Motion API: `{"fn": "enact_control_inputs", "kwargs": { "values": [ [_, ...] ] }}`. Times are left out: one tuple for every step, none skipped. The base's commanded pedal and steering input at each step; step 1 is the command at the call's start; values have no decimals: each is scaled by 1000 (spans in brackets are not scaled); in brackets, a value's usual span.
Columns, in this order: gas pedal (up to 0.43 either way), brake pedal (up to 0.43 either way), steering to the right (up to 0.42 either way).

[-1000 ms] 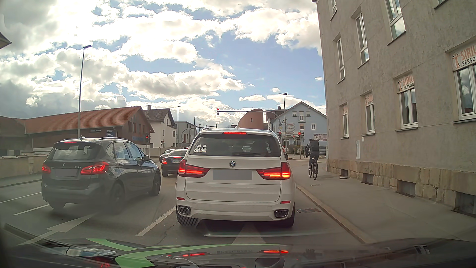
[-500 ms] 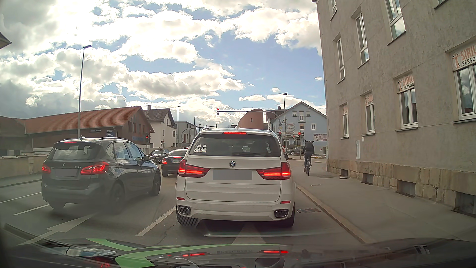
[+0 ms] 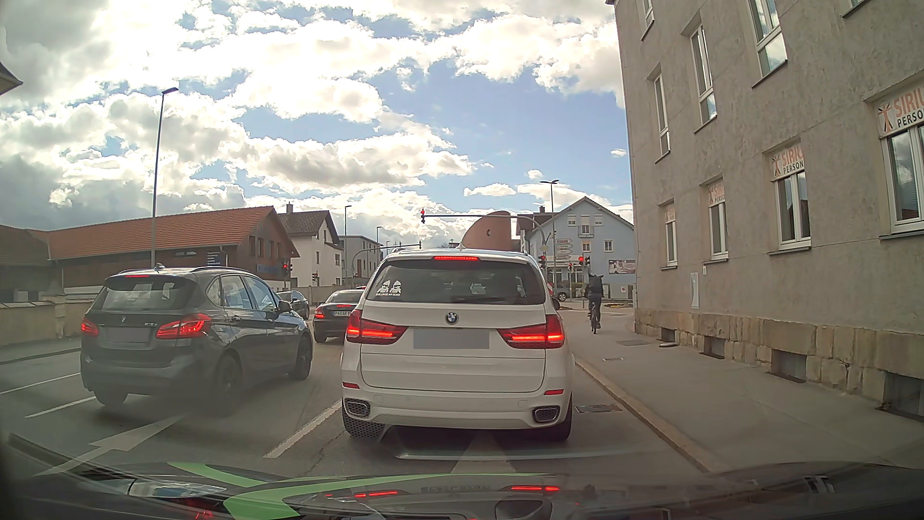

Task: Follow the waypoints while adhering to traffic rules and regulations

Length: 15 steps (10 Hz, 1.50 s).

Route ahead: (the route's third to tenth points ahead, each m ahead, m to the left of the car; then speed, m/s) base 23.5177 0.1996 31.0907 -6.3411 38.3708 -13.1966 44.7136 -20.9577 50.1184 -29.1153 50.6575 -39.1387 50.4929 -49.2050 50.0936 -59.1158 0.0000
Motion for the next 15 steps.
{"fn": "enact_control_inputs", "kwargs": {
  "values": [
    [0,293,-4],
    [0,287,-4],
    [0,287,-4],
    [0,287,-4],
    [0,287,-4],
    [0,287,-4],
    [0,287,-4],
    [0,287,-4],
    [0,287,-4],
    [0,287,-4],
    [0,287,-4],
    [0,287,-4],
    [0,293,-4],
    [0,287,-4],
    [0,287,-4]
  ]
}}
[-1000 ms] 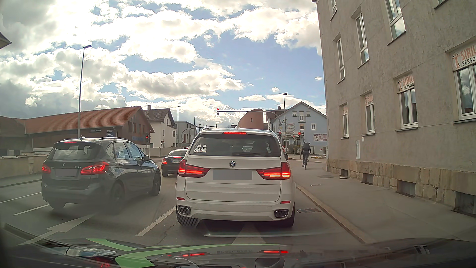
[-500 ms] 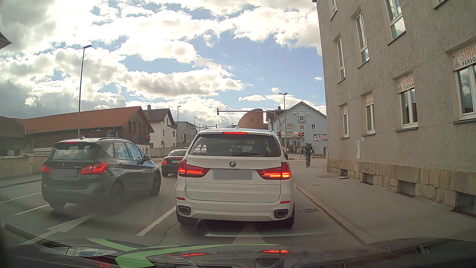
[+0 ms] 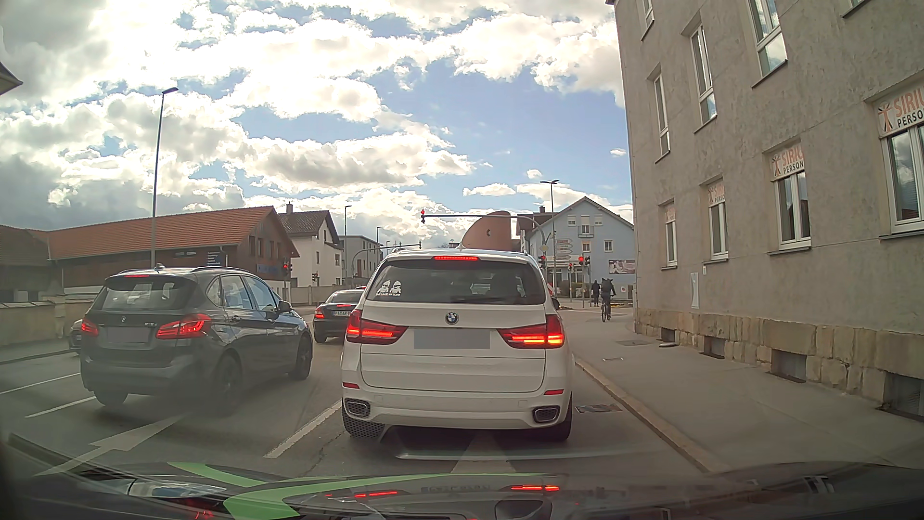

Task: Follow the waypoints while adhering to traffic rules and regulations

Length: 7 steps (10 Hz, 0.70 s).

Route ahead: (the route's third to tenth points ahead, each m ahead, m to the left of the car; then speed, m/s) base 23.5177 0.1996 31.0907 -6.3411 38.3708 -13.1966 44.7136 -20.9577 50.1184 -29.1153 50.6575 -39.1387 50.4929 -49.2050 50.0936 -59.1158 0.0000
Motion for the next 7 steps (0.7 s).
{"fn": "enact_control_inputs", "kwargs": {
  "values": [
    [0,287,-4],
    [0,287,-4],
    [0,287,-4],
    [0,287,-4],
    [0,287,-4],
    [0,287,-4],
    [0,287,-4]
  ]
}}
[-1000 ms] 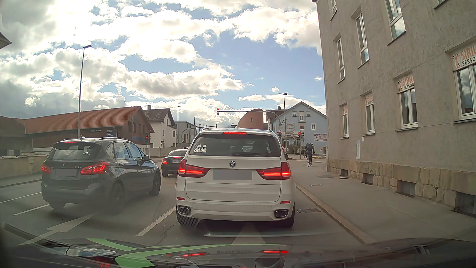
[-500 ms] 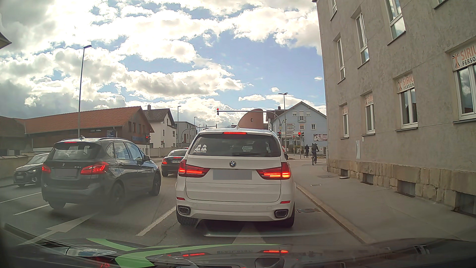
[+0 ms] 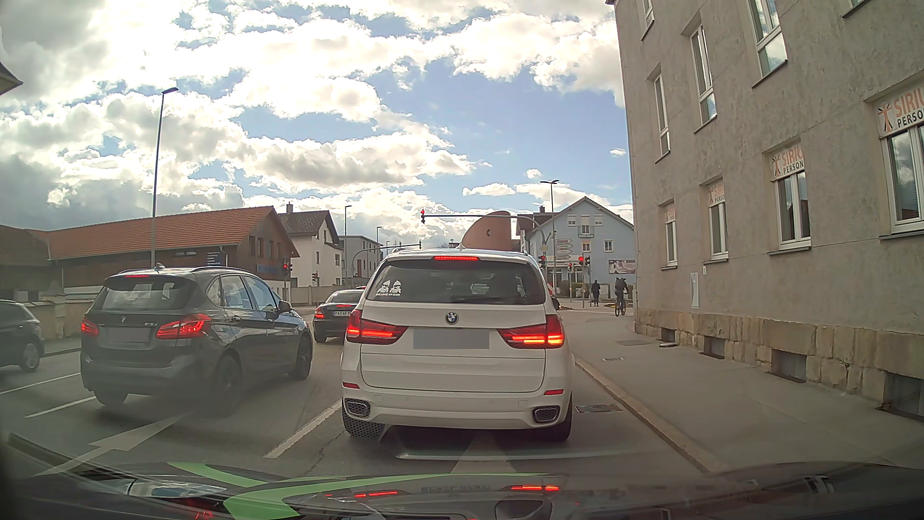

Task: Follow the waypoints while adhering to traffic rules and regulations

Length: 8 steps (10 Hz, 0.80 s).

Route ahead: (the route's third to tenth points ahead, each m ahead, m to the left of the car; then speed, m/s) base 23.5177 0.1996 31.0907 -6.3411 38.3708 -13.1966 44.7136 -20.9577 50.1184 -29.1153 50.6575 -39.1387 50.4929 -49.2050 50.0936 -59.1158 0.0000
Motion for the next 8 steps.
{"fn": "enact_control_inputs", "kwargs": {
  "values": [
    [0,287,-4],
    [0,287,-4],
    [0,293,-4],
    [0,287,-3],
    [0,287,-4],
    [0,293,-4],
    [0,287,-4],
    [0,287,-4]
  ]
}}
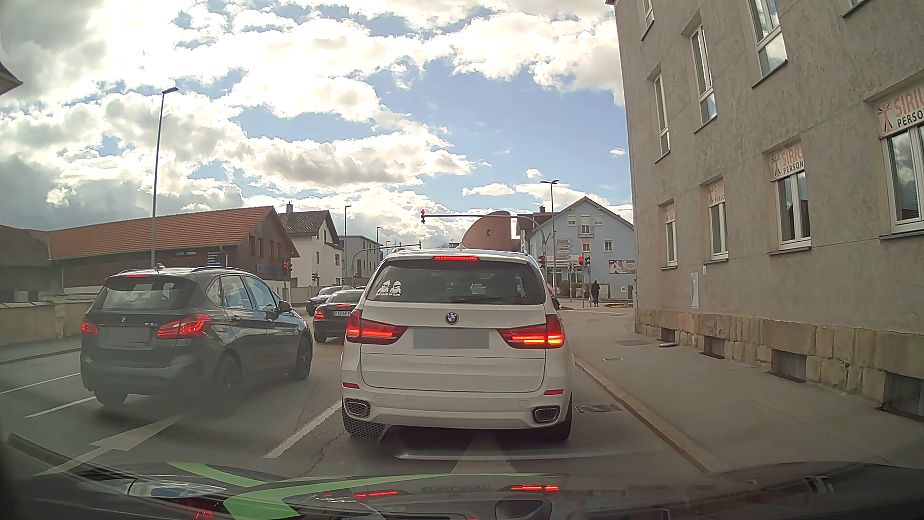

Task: Follow the waypoints while adhering to traffic rules and regulations

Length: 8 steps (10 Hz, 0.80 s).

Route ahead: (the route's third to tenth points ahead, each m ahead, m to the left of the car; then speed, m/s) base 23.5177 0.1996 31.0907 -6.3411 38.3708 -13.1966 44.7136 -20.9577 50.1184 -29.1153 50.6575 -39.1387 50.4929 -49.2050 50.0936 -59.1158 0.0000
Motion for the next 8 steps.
{"fn": "enact_control_inputs", "kwargs": {
  "values": [
    [0,287,-4],
    [0,287,-4],
    [0,287,-4],
    [0,293,-4],
    [0,293,-4],
    [0,293,-4],
    [0,293,-4],
    [0,293,-4]
  ]
}}
